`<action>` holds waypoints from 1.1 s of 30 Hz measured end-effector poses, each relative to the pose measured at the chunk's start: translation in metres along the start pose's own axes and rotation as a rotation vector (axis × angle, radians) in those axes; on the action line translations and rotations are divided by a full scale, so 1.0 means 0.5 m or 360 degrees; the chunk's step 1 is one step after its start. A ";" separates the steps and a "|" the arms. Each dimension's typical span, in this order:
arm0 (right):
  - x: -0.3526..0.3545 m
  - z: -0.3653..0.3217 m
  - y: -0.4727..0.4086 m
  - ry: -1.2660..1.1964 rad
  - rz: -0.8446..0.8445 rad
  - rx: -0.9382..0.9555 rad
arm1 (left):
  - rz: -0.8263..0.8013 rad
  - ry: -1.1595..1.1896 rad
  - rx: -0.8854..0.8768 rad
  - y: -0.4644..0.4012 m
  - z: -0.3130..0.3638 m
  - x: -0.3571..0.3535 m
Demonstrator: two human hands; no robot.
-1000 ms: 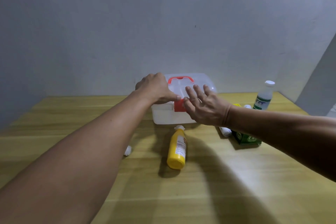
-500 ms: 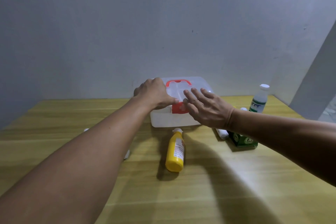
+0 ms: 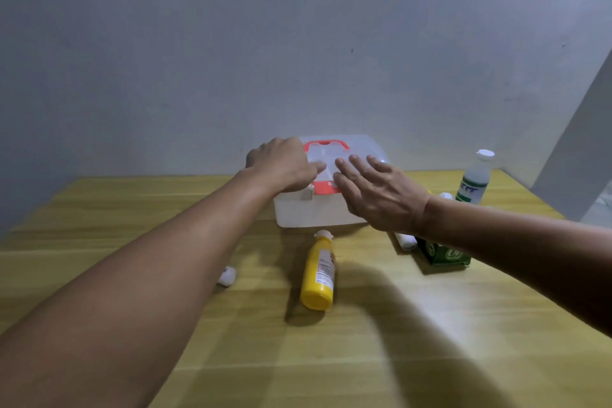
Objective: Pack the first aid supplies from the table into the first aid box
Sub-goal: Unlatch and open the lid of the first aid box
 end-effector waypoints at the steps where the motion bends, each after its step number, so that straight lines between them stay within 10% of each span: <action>1: 0.007 0.007 -0.007 -0.0089 -0.0057 -0.0010 | -0.0023 0.0208 0.0026 -0.001 -0.010 -0.007; 7: 0.048 0.070 -0.046 -0.0547 -0.0165 -0.0390 | 0.0224 0.1668 0.0366 0.011 -0.056 -0.012; 12: 0.090 0.158 -0.081 -0.0715 -0.0117 -0.0856 | 0.0211 0.2186 0.0580 -0.045 -0.125 -0.118; 24: 0.033 0.305 -0.187 -0.0725 -0.0082 -0.1113 | -0.0150 0.0245 -0.0005 -0.010 -0.023 -0.116; 33: -0.005 0.282 -0.066 -0.0704 -0.0507 -0.1321 | -0.0333 -0.0053 -0.0014 -0.016 -0.018 -0.122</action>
Point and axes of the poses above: each hand's wrist, its own y-axis away from the middle knuckle, its own x-axis out of the back of the hand, z = x × y, the point moved 8 cm from there along -y, towards the middle knuckle
